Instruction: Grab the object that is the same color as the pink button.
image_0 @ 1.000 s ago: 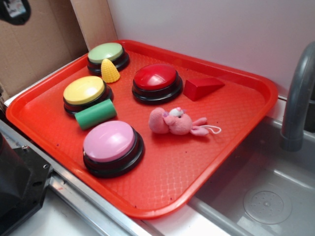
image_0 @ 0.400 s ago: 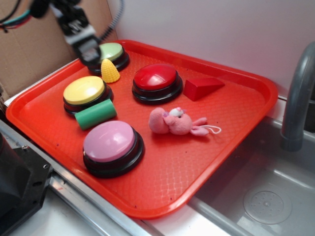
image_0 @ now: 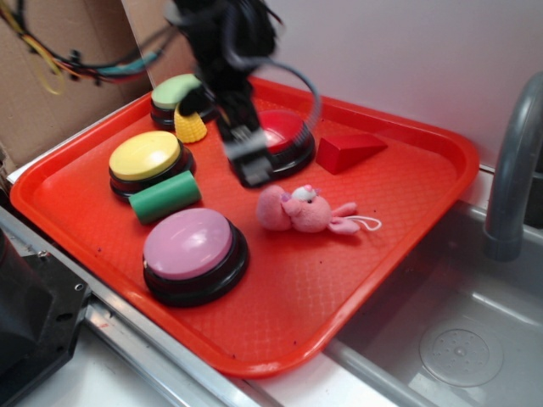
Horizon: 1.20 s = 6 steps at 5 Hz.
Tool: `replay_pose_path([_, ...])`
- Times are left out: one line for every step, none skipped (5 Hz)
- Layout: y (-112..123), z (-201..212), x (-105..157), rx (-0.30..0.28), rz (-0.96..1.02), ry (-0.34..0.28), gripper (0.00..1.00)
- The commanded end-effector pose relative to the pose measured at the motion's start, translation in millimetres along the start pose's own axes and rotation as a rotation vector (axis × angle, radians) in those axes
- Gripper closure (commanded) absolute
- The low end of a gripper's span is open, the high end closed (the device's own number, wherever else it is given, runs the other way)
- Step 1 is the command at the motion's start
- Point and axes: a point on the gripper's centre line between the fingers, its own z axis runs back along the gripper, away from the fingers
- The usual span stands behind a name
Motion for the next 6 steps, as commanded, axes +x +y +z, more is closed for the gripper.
replay_pose_path([-8, -50, 23, -0.059, -0.073, 0.010, 0.00])
replay_pose_path([-4, -59, 24, -0.138, -0.113, 0.037, 0.00])
replay_pose_path([0, -55, 27, -0.048, -0.066, 0.056, 1.00])
replay_pose_path([8, -40, 26, -0.051, 0.003, 0.072, 1.00])
replay_pose_path([18, -6, 25, -0.055, 0.140, 0.083, 1.00])
replay_pose_path([40, 42, 19, -0.030, 0.383, 0.067, 1.00])
